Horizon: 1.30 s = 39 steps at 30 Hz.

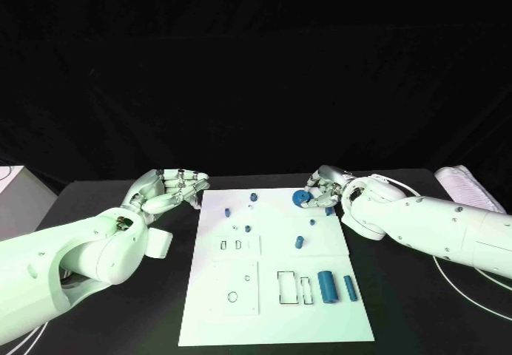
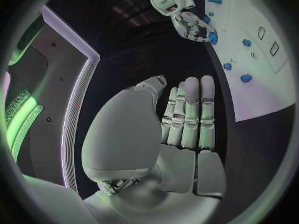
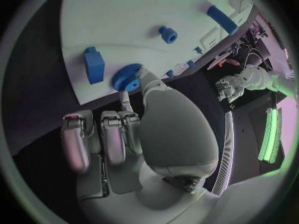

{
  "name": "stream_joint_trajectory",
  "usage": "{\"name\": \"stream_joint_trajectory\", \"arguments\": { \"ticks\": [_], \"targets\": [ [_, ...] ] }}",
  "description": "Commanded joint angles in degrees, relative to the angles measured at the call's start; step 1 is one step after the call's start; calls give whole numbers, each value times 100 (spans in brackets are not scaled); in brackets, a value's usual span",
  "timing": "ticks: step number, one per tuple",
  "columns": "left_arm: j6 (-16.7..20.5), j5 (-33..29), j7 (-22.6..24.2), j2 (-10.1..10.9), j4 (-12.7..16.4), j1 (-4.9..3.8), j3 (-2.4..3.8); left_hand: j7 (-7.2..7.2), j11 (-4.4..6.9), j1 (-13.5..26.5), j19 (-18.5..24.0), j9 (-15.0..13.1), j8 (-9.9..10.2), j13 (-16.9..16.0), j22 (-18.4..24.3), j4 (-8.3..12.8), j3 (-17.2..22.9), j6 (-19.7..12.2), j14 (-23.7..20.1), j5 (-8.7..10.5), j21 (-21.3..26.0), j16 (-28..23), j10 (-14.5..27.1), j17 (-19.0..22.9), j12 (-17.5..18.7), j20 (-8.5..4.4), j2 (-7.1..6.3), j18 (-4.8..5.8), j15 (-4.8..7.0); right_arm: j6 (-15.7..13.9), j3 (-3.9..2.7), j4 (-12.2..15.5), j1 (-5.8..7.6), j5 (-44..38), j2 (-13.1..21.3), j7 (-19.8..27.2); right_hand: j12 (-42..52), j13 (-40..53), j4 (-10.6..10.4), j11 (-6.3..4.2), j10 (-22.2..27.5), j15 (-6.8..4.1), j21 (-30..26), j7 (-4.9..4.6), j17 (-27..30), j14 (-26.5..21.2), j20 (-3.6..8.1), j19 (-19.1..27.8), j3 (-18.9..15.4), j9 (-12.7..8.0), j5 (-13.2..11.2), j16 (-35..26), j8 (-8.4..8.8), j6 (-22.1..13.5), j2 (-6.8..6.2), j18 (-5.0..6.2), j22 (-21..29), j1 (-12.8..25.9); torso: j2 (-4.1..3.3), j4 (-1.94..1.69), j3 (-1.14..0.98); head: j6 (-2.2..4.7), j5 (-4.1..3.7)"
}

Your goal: Assemble the parts on the task board

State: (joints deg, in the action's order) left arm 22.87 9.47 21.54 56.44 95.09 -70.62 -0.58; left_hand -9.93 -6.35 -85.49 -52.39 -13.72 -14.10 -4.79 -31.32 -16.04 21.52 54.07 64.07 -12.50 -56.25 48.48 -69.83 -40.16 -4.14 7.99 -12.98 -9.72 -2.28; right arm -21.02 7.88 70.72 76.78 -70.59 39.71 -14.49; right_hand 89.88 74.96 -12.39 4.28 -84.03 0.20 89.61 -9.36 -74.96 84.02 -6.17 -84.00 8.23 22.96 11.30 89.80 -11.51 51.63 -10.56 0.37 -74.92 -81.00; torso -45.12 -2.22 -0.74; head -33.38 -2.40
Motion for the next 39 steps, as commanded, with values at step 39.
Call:
{"name": "stream_joint_trajectory", "arguments": {
  "ticks": [39],
  "targets": [
    [-100,-6,-25,3,-2,-7,4,-14,5,-4,47,-13,28,-7,-14,-3,42,-50,-49,38,-42,22,61,-8,27,6,-1,-75,-6,-188,17,-8,-9,-445,-151,-279,12,1504,-154,-28,-597,-20,39,84,-1504,598,7,-600,369,-25,22,20,-121,268,-7,-37,-1508,-178,-4,0,-4,10,-10]
  ]
}}
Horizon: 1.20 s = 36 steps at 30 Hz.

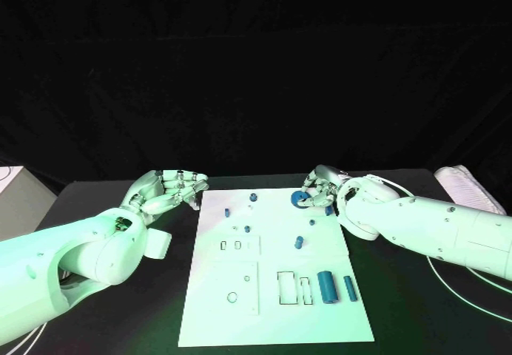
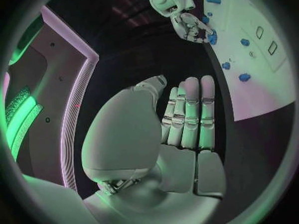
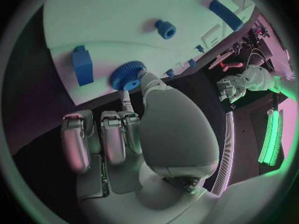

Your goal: Assemble the parts on the task board

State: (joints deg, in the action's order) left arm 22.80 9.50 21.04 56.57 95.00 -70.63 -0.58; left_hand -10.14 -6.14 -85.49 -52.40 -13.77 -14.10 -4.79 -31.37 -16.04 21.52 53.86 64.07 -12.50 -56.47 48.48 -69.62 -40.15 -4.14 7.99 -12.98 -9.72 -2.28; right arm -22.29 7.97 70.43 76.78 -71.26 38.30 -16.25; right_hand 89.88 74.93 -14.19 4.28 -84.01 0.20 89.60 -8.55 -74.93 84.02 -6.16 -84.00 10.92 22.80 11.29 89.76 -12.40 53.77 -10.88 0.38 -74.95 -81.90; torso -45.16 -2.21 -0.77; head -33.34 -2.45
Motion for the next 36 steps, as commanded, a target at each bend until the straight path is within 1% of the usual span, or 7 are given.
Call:
{"name": "stream_joint_trajectory", "arguments": {
  "ticks": [1,6,15,21,24,30,36],
  "targets": [
    [-92,-9,25,-9,7,-6,4,8,-16,-4,47,-8,28,-7,-9,-2,42,-29,-49,38,-20,22,40,-9,27,5,-1,-74,-6,-83,9,31,-9,-445,-10,-111,12,1507,49,-44,-599,-36,40,20,-1507,598,20,-600,249,-22,28,24,-37,100,34,-38,-1505,-163,0,-1,-2,7,-6],
    [-89,-9,26,-9,8,-6,4,8,-16,-4,47,-8,28,-7,-9,-2,42,-29,-49,38,-20,22,40,-9,27,5,-1,-74,-6,-212,15,93,-18,-766,-12,-137,12,1507,93,-86,-599,-76,40,67,-1507,598,56,-600,548,-43,23,24,-79,250,-17,-38,-1505,-223,3,3,-3,13,-7],
    [-93,-25,31,-12,10,-5,4,6,-17,-10,55,-15,26,-8,-15,-3,56,-30,-53,42,-29,26,41,-10,24,8,12,-75,-7,-636,19,276,-40,-1034,-1,-41,12,1507,103,-113,-599,-102,40,97,-1507,598,81,-600,726,-51,15,24,-117,345,-54,-38,-1505,-179,-1,-6,0,37,-7],
    [-94,-30,33,-12,7,-5,4,6,-17,-10,55,-15,26,-8,-15,-3,56,-30,-53,42,-29,26,41,-10,24,8,12,-75,-7,-936,15,586,-42,-1099,45,35,12,1507,56,-127,-599,-116,40,111,-1507,598,95,-600,796,-57,9,24,-131,375,-63,-38,-1505,-68,4,-4,3,40,6],
    [-96,-32,33,-13,7,-5,3,6,-17,-10,55,-15,26,-8,-15,-3,56,-30,-53,42,-29,26,41,-10,24,8,12,-75,-7,-1055,8,833,-29,-1201,46,48,12,1507,53,-128,-599,-117,40,113,-1507,598,96,-600,801,-58,8,24,-131,376,-65,-38,-1505,-59,3,1,3,36,17],
    [-109,-43,35,-28,7,-5,3,6,-17,-10,61,-22,24,-9,-20,-6,69,-29,-55,44,-38,30,42,-11,22,9,27,-75,-8,-1131,1,1046,-19,-1356,-121,77,12,1507,47,-130,-599,-119,40,114,-1507,598,98,-600,807,-60,6,24,-131,376,-77,-38,-1505,-39,2,2,3,40,25],
    [-122,-52,35,-56,9,-5,3,6,-17,-10,61,-22,24,-9,-20,-6,69,-29,-55,44,-38,30,42,-11,22,9,27,-75,-8,-1121,8,977,-27,-1473,-422,105,12,1507,43,-131,-599,-120,40,114,-1507,598,100,-600,815,-63,6,24,-127,370,-83,-38,-1505,-27,-11,-25,3,48,32]
  ]
}}
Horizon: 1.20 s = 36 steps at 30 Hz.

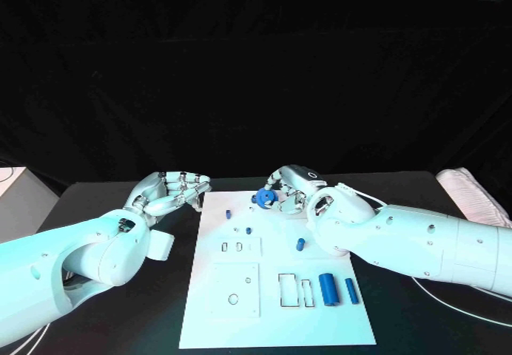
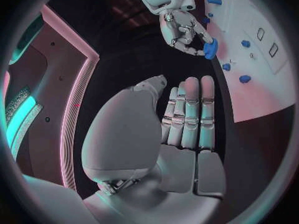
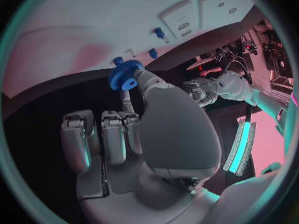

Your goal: Assemble the parts on the task board

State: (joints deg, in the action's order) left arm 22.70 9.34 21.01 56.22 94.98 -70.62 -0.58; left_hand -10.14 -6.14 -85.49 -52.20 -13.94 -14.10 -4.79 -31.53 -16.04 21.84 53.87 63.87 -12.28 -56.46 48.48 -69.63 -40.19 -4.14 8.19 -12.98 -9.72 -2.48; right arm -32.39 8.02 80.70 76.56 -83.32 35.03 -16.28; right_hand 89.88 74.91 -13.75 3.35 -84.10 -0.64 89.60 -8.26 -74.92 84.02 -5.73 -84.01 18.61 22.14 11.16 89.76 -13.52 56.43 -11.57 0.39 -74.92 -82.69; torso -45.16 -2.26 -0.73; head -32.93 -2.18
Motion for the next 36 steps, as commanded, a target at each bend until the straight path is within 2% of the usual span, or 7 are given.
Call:
{"name": "stream_joint_trajectory", "arguments": {
  "ticks": [1,10,15,20,23,28,36],
  "targets": [
    [-113,-37,38,-24,12,-6,4,6,-17,-10,42,-5,24,-9,-5,-6,37,-29,-35,23,-39,30,42,-7,22,-10,27,-75,12,-99,7,-81,-10,-275,-146,110,12,1509,-1,-39,-590,-36,40,85,-1508,598,57,-599,46,3,20,24,-16,104,-15,-39,-1508,52,-11,-20,-2,6,6],
    [-114,-40,34,-30,14,-7,4,7,-16,-14,45,-8,23,-10,-7,-3,42,-30,-36,24,-44,32,43,-7,21,-10,27,-76,12,2,32,-429,-68,-299,-510,107,12,1509,-4,-39,-590,-36,40,85,-1508,598,58,-599,61,-3,21,24,-7,91,-17,-39,-1508,63,-13,-3,-5,-24,58],
    [-112,-40,32,-23,16,-7,4,7,-16,-14,45,-8,23,-10,-7,-3,42,-30,-36,24,-44,32,43,-7,21,-10,27,-76,12,102,40,-584,-152,-292,-653,96,12,1509,-4,-39,-590,-36,40,85,-1508,598,58,-599,61,-3,21,24,-7,91,-17,-39,-1508,63,-27,-32,-6,-69,76],
    [-107,-40,35,-6,20,-8,4,7,-16,-14,45,-8,23,-10,-7,-3,42,-30,-36,24,-44,32,43,-7,21,-10,27,-76,12,162,45,-661,-205,-300,-733,62,12,1509,-6,-38,-590,-36,40,83,-1508,598,59,-599,70,-6,21,24,-3,84,-21,-39,-1508,74,-39,-50,5,-74,78],
    [-103,-40,36,3,25,-8,4,7,-16,-14,45,-8,23,-10,-7,-3,42,-30,-36,24,-44,32,43,-7,21,-10,27,-76,12,198,47,-702,-218,-305,-763,54,12,1509,-6,-38,-590,-36,40,83,-1508,598,59,-599,70,-6,21,24,-3,84,-21,-39,-1508,74,-38,-43,14,-91,77],
    [-103,-40,37,5,32,-8,4,7,-16,-14,45,-8,23,-10,-7,-3,42,-30,-36,24,-44,32,43,-7,21,-10,27,-76,12,233,51,-749,-229,-311,-798,46,12,1509,-7,-37,-590,-35,40,80,-1508,598,59,-599,78,-10,20,24,2,75,-29,-39,-1508,84,-32,-42,10,-106,80],
    [-101,-40,35,13,39,-9,4,7,-16,-14,45,-8,23,-10,-7,-3,42,-30,-36,24,-44,32,43,-7,21,-10,27,-76,12,238,54,-856,-240,-358,-855,-7,12,1509,-10,-35,-590,-34,40,77,-1508,598,60,-599,83,-13,18,24,7,68,-42,-39,-1508,100,-27,-42,8,-94,89]
  ]
}}
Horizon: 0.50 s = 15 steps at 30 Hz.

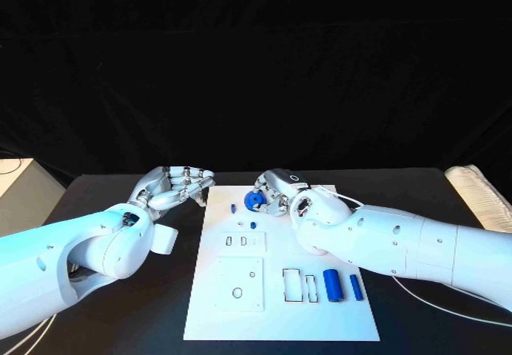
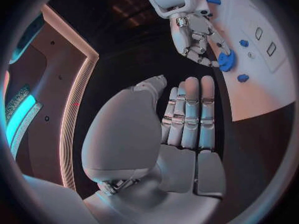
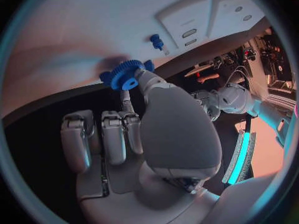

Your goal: Assemble the parts on the task board

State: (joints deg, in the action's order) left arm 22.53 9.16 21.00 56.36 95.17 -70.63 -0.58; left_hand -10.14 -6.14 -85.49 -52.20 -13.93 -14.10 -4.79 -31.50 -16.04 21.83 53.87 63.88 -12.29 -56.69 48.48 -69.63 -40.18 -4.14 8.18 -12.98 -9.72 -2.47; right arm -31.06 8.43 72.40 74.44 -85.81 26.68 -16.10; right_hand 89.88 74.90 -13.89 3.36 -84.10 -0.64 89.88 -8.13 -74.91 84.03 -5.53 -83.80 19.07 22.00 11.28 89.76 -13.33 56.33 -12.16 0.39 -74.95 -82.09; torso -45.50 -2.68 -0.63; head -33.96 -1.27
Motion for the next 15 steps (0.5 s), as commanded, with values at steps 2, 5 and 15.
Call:
{"name": "stream_joint_trajectory", "arguments": {
  "ticks": [2,5,15],
  "targets": [
    [-83,-22,35,0,20,-8,4,7,-16,-14,45,-10,23,-10,-10,-3,42,-31,-36,24,-21,32,43,-9,21,-10,27,-76,12,113,14,-47,-28,-120,-28,-38,12,1510,4,-35,-590,-35,12,65,-1509,597,40,-620,37,1,6,24,-13,78,18,-39,-1505,40,6,-1,-2,9,-1],
    [-82,-22,34,4,22,-8,4,7,-16,-21,57,-21,22,-11,-19,1,54,-35,-42,27,-35,37,46,-9,19,-8,23,-77,12,142,14,-91,-29,-132,-45,-57,12,1510,3,-34,-590,-34,12,63,-1509,597,40,-620,40,-1,5,24,-10,74,13,-39,-1505,47,6,6,-2,10,2],
    [-79,-22,31,11,29,-8,4,7,-16,-21,57,-21,22,-11,-19,1,54,-35,-42,27,-35,37,46,-9,19,-8,23,-77,12,286,25,-200,-43,-137,-107,-59,12,1510,0,-24,-590,-30,12,51,-1509,597,38,-620,55,-13,4,24,8,43,-19,-39,-1505,82,2,5,-5,-4,-3]
  ]
}}
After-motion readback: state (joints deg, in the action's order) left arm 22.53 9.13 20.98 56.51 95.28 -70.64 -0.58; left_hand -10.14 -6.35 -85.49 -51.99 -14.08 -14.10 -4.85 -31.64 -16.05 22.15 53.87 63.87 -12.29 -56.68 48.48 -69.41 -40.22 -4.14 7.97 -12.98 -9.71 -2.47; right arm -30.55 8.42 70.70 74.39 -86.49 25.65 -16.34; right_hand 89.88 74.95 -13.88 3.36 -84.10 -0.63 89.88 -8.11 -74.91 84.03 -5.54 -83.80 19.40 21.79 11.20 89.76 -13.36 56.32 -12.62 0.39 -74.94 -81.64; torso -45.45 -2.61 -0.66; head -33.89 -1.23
